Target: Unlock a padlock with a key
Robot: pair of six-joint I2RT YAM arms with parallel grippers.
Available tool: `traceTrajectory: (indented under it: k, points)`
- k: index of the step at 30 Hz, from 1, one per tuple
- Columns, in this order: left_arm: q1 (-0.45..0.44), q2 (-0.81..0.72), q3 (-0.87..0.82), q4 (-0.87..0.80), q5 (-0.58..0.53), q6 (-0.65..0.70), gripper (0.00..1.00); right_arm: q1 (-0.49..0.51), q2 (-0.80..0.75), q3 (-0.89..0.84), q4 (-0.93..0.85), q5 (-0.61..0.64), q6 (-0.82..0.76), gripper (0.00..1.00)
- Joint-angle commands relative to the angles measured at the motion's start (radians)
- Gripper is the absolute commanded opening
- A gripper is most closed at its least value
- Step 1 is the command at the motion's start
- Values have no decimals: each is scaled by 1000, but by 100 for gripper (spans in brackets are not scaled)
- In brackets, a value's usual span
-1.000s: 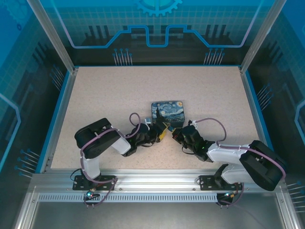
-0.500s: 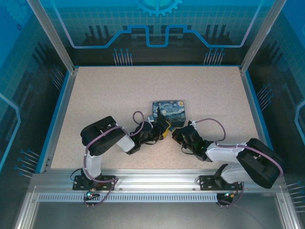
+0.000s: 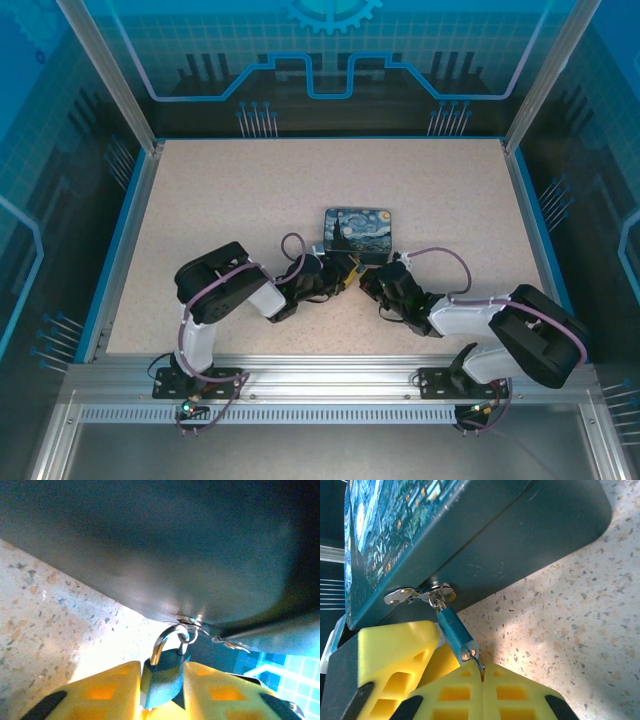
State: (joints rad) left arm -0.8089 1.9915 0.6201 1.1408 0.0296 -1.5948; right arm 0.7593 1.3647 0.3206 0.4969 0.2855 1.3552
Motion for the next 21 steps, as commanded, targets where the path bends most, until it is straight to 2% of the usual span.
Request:
traceTrajectory:
  k: [1, 7, 13, 15, 17, 21]
  points:
    - [-12, 10, 44, 74, 19, 12, 22, 18, 10, 6, -51, 3, 15, 0]
    - [-12, 10, 44, 68, 16, 21, 7, 17, 1, 6, -61, 12, 6, 0]
    - [-12, 4, 41, 67, 12, 28, 0, 17, -6, 9, -66, 17, -7, 0]
    - [-12, 4, 40, 67, 11, 30, 4, 15, -10, 9, -68, 20, -9, 0]
    - [-12, 6, 36, 69, 10, 32, 15, 12, -11, 8, -67, 19, 0, 0]
    - [-12, 12, 34, 92, 7, 36, 27, 7, -22, 8, -68, 8, 35, 0]
